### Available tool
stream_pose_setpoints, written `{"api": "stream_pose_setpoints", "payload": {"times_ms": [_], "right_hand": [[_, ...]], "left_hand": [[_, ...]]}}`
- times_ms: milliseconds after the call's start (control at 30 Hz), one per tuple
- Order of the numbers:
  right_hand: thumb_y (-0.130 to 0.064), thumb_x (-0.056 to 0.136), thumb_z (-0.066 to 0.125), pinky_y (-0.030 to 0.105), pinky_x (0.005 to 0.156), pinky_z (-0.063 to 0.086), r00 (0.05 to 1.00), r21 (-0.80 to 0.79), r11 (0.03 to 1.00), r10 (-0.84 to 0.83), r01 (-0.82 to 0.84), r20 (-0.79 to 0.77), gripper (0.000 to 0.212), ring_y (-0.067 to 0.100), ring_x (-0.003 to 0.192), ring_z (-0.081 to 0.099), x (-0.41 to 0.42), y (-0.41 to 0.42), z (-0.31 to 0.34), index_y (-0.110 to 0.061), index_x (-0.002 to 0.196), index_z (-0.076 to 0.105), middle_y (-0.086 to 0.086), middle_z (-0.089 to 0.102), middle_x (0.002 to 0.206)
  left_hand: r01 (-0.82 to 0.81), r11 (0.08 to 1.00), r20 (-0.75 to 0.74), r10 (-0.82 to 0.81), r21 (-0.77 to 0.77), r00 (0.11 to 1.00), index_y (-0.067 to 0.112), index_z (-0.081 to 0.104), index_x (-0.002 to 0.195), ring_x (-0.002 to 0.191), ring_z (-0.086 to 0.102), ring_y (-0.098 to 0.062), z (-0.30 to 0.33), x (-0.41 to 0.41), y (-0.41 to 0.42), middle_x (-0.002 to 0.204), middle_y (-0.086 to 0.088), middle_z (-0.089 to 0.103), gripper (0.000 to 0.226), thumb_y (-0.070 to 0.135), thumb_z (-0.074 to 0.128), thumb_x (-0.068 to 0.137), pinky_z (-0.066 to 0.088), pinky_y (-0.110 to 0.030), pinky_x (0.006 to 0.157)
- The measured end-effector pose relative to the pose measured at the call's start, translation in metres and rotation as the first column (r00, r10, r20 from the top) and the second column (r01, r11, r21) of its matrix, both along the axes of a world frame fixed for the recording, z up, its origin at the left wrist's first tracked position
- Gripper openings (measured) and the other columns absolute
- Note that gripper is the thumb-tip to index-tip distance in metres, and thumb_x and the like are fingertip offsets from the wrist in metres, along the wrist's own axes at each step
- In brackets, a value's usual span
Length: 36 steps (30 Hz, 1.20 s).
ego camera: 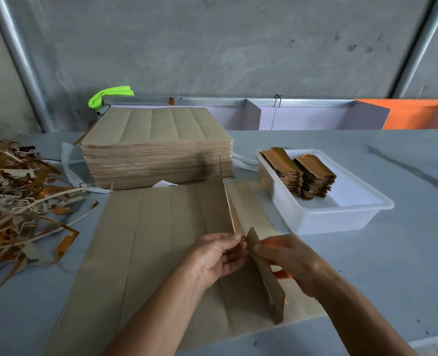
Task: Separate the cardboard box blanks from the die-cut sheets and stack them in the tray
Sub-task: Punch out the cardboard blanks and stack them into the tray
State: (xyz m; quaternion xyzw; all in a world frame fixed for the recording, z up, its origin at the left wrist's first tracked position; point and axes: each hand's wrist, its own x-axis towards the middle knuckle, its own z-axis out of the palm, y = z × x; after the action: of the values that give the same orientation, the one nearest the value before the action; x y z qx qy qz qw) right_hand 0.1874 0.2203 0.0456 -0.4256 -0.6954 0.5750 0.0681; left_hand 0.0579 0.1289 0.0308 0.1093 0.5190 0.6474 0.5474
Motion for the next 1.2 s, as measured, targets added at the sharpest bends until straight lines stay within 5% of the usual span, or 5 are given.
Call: {"api": "stream_pose_setpoints", "payload": {"times_ms": [400, 533, 700, 1033, 1200], "right_hand": [[-0.016, 0.093, 0.059, 0.029, 0.071, 0.05, 0.998, 0.081, 0.995, -0.051, 0.054, -0.042, 0.013, 0.017, 0.092, 0.062, 0.012, 0.009, 0.0, -0.027, 0.094, 0.065, -0.001, 0.066, 0.097], [-0.002, 0.09, 0.059, 0.032, 0.072, 0.057, 0.995, 0.276, 0.956, -0.086, 0.095, -0.044, 0.031, 0.018, 0.091, 0.068, 0.023, 0.02, 0.001, -0.021, 0.113, 0.067, -0.001, 0.069, 0.1], [-0.006, 0.091, 0.057, 0.043, 0.089, 0.054, 0.964, 0.505, 0.861, -0.188, 0.069, 0.189, 0.017, 0.027, 0.092, 0.067, 0.047, 0.033, -0.013, -0.003, 0.099, 0.072, 0.011, 0.071, 0.099], [-0.007, 0.09, 0.049, 0.045, 0.078, 0.053, 0.952, 0.658, 0.753, -0.213, 0.016, 0.22, 0.023, 0.034, 0.086, 0.065, 0.068, 0.016, -0.026, 0.002, 0.086, 0.071, 0.019, 0.07, 0.089], [-0.007, 0.084, 0.057, 0.032, 0.053, 0.039, 0.942, 0.705, 0.707, -0.272, 0.056, 0.198, 0.03, 0.025, 0.052, 0.049, 0.076, 0.009, -0.025, -0.001, 0.055, 0.053, 0.01, 0.049, 0.054]], "left_hand": [[-0.033, 0.999, -0.216, 0.035, 0.011, 0.976, 0.008, 0.063, 0.073, 0.046, 0.059, -0.01, -0.009, 0.019, 0.014, 0.057, -0.002, 0.065, 0.015, 0.002, 0.063, 0.086, 0.051, -0.02, 0.045], [-0.074, 0.991, -0.857, -0.059, -0.112, 0.512, 0.02, 0.069, 0.075, 0.065, 0.057, -0.007, -0.028, 0.016, 0.012, 0.072, 0.006, 0.063, 0.009, 0.014, 0.072, 0.08, 0.046, -0.019, 0.066], [0.065, 0.963, -0.956, -0.267, -0.261, 0.117, 0.017, 0.069, 0.108, 0.11, 0.052, -0.012, -0.057, 0.016, 0.002, 0.116, 0.002, 0.056, 0.031, 0.025, 0.073, 0.078, 0.035, -0.015, 0.094], [0.087, 0.972, -0.973, -0.225, -0.22, 0.049, 0.023, 0.065, 0.117, 0.12, 0.041, -0.006, -0.067, 0.011, -0.001, 0.13, 0.008, 0.048, 0.036, 0.029, 0.069, 0.082, 0.018, -0.004, 0.088], [0.101, 0.971, -0.975, -0.219, -0.215, 0.033, 0.023, 0.065, 0.117, 0.123, 0.04, -0.006, -0.065, 0.012, -0.004, 0.133, 0.008, 0.046, 0.034, 0.027, 0.068, 0.083, 0.019, -0.005, 0.09]]}}
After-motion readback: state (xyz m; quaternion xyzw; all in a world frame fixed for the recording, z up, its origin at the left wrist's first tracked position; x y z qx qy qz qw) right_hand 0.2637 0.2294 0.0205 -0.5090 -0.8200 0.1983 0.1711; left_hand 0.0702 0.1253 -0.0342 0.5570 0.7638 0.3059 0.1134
